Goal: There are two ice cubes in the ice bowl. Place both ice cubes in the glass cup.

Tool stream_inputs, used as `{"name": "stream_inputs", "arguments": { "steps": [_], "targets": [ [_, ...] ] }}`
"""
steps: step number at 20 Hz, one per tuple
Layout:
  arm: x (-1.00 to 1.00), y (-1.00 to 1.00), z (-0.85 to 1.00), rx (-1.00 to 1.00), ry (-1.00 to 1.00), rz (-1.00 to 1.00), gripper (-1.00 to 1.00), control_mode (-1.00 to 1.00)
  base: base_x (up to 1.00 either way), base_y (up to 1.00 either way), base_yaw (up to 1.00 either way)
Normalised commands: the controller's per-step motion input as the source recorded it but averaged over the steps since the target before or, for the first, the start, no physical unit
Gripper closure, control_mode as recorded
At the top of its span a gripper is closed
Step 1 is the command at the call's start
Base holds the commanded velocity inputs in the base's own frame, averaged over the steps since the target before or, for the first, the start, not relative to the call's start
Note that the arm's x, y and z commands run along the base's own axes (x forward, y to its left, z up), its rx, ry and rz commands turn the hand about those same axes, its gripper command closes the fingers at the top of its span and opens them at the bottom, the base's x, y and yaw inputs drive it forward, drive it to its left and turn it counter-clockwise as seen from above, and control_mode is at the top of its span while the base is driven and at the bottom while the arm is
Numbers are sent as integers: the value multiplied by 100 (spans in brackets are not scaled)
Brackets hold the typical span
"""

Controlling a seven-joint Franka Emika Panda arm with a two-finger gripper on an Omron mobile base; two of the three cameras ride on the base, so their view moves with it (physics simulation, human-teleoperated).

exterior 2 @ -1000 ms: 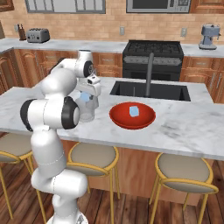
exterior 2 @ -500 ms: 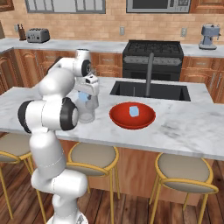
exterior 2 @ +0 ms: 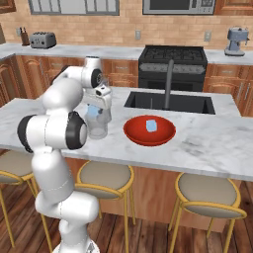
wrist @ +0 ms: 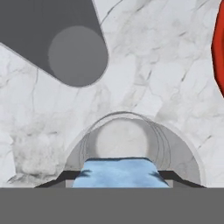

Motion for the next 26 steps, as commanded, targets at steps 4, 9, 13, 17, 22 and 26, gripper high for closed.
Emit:
{"name": "stream_inputs", "arguments": {
  "steps": [4,9,13,17,22,26],
  "targets": [
    [-9,-3,-1,0,-2,3,100,-100,0,0,0],
    [2,-1,-3,0,-1,1,100,-100,0,0,0],
    [12,-8,-5,0,0,0,100,-100,0,0,0],
    [9,-9,-4,0,0,1,100,-100,0,0,0],
    [24,-4,-6,0,0,0,100,-100,0,0,0],
    [2,0,0,0,0,0,-100,-100,0,0,0]
  ]
}}
